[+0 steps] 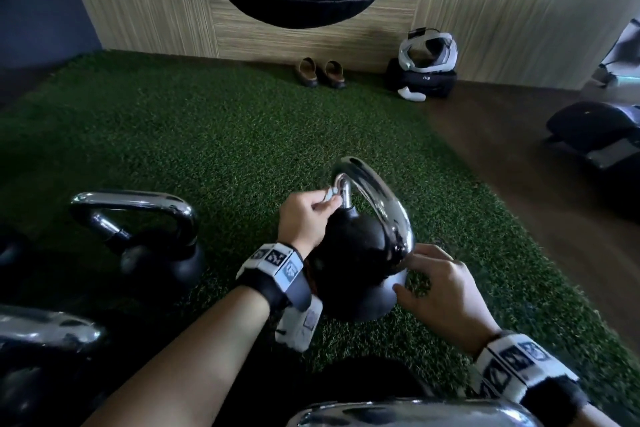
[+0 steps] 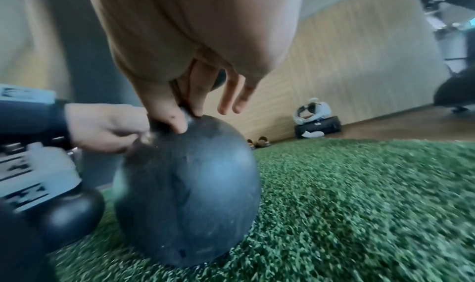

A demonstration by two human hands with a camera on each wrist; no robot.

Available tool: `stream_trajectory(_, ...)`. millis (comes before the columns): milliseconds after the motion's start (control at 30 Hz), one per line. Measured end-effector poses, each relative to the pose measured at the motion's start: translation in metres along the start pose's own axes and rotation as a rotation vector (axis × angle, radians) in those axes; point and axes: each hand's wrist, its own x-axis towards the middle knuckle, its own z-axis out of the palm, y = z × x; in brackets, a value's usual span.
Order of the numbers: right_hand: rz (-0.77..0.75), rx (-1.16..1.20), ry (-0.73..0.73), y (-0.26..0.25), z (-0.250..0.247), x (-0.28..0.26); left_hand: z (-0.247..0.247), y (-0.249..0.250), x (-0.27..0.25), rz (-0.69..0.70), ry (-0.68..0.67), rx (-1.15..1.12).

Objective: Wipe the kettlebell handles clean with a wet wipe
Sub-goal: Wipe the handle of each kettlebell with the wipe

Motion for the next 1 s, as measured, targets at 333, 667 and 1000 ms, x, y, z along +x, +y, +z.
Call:
stream_trajectory(333, 0.039, 0.135, -0.076, -0.032, 0.019, 0.067, 0.005, 0.021, 0.023, -0.106, -0.326, 0.004)
stream_trajectory(667, 0.308, 0.343, -0.233, 0.025, 0.067, 0.094, -0.003, 0.033, 0.027, -0.021, -0.252, 0.173)
stream_trajectory(1000, 0.275, 0.375, -0.229, 0.040, 0.079, 0.097, -0.003, 0.038, 0.044, -0.105, -0.287, -0.117)
